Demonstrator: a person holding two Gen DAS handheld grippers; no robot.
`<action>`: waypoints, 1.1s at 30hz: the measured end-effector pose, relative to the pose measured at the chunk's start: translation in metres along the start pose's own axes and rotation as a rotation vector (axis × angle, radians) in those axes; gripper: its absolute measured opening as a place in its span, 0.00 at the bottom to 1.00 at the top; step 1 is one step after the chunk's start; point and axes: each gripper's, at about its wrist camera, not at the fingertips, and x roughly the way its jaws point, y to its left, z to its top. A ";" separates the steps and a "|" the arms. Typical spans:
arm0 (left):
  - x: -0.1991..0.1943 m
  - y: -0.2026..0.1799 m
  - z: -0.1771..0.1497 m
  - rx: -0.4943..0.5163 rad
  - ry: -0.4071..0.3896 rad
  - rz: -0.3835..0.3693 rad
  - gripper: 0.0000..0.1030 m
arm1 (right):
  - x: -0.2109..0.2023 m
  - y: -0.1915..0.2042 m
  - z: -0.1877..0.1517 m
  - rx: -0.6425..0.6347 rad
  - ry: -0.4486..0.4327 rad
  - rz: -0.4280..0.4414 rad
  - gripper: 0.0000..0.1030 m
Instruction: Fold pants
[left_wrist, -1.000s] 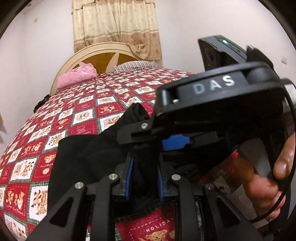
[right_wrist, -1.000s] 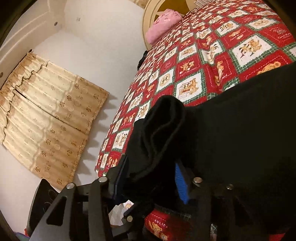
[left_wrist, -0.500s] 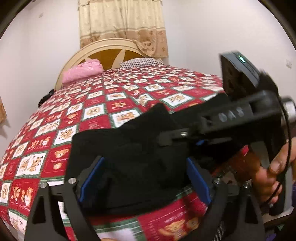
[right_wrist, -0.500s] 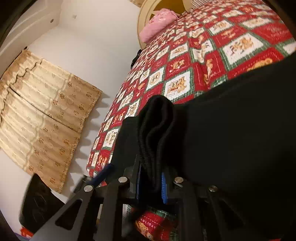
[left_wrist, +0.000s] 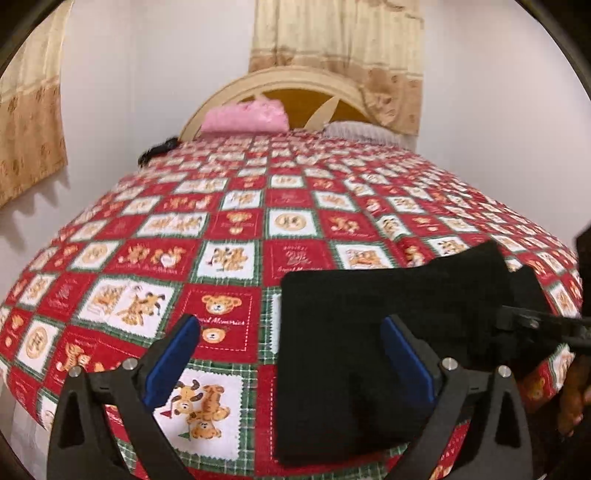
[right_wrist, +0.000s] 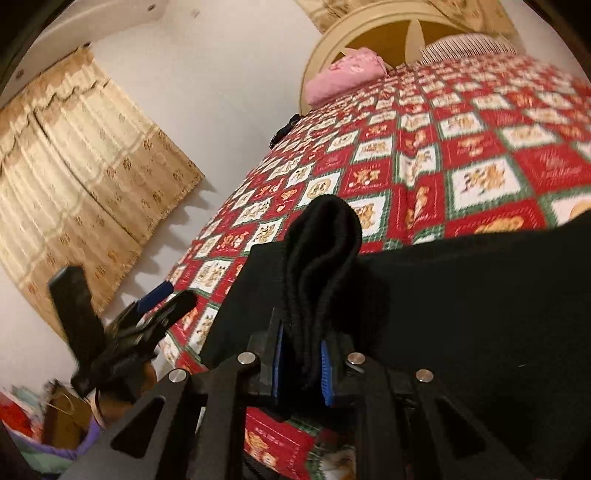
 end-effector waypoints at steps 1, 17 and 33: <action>0.005 0.001 0.002 -0.015 0.015 -0.002 0.98 | -0.004 0.001 0.001 -0.024 -0.001 -0.018 0.16; 0.017 -0.047 0.011 0.066 0.044 -0.055 0.98 | -0.081 -0.035 0.002 -0.074 -0.059 -0.113 0.16; 0.038 -0.086 -0.003 0.130 0.125 -0.046 0.98 | -0.102 -0.113 -0.007 0.046 -0.027 -0.133 0.16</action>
